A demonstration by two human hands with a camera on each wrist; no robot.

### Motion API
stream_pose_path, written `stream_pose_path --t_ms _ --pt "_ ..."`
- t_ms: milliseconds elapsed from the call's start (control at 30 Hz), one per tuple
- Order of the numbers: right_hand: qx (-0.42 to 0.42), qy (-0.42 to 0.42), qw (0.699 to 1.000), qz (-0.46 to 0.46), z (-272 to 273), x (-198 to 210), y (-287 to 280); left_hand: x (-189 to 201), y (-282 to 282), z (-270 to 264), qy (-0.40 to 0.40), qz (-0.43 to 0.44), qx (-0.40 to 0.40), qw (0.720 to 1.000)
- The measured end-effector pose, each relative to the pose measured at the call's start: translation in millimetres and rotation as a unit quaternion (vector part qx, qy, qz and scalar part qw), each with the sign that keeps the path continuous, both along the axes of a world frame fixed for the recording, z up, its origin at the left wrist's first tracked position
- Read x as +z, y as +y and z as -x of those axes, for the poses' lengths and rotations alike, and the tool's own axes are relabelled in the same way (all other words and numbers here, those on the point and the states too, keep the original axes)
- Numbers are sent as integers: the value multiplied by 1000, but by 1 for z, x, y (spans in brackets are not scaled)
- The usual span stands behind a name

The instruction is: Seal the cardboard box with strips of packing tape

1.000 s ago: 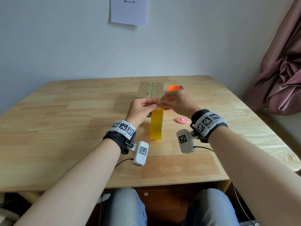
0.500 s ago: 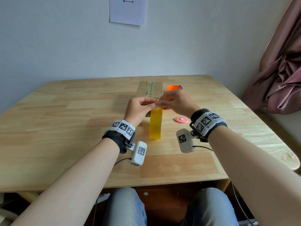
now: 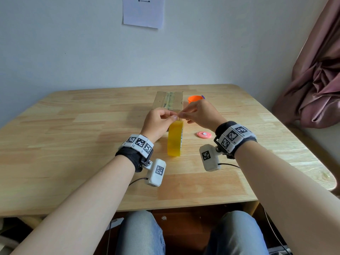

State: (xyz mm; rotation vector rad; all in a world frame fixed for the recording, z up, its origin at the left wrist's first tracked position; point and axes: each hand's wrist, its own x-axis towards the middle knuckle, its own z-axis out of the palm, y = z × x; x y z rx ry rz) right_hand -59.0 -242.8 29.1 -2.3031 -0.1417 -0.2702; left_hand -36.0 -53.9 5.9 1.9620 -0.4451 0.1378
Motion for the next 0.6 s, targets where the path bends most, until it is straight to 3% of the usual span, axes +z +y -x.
stream_pose_path --t_ms 167,267,600 --pt "-36 -22 999 19 2 -1 7 3 -3 -3 60 15 -8 998" --pt "-62 -44 997 -22 3 1 8 3 -3 -4 81 33 -4 996" --pt "-17 -57 997 43 11 -1 9 4 -1 -3 103 71 -9 992"
